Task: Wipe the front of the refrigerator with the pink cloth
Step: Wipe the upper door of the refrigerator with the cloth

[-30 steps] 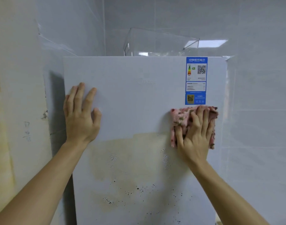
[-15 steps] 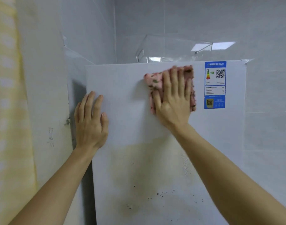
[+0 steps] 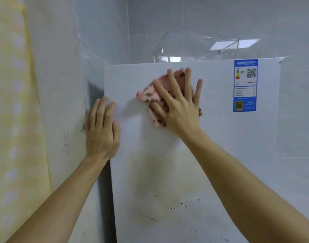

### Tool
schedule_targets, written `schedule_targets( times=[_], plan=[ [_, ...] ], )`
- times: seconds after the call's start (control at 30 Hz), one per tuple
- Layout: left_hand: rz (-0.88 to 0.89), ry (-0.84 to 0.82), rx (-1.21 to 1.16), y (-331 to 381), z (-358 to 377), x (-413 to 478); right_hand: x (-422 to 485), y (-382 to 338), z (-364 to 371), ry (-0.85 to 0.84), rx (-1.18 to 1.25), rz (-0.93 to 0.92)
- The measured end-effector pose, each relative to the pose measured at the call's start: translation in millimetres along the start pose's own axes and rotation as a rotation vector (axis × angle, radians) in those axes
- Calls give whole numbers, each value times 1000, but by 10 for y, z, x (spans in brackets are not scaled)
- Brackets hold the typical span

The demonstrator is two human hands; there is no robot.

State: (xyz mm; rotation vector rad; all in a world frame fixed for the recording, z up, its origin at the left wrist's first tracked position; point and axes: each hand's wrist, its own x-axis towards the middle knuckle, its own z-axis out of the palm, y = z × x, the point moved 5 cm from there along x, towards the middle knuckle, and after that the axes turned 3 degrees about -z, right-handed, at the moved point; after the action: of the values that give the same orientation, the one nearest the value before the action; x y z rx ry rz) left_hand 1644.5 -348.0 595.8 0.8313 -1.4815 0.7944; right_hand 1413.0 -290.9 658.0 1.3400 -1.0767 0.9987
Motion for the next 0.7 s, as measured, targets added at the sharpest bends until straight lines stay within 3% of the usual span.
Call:
schedule_targets(
  times=[0.17, 0.3, 0.53, 0.6, 0.7],
  plan=[
    [14, 0, 81, -225, -40, -83, -128, -516, 139, 27, 87, 95],
    [-13, -21, 45, -304, 1, -188, -638, -1059, 234, -71, 140, -117],
    [-22, -35, 74, -526, -11, -299, -603, -1010, 258, -92, 195, -348],
    [-14, -28, 59, -569, -21, -293, -362, -937, 266, -64, 203, -310],
    [20, 8, 20, -560, -28, -265, -133, -938, 253, 18, 199, -82]
  ],
)
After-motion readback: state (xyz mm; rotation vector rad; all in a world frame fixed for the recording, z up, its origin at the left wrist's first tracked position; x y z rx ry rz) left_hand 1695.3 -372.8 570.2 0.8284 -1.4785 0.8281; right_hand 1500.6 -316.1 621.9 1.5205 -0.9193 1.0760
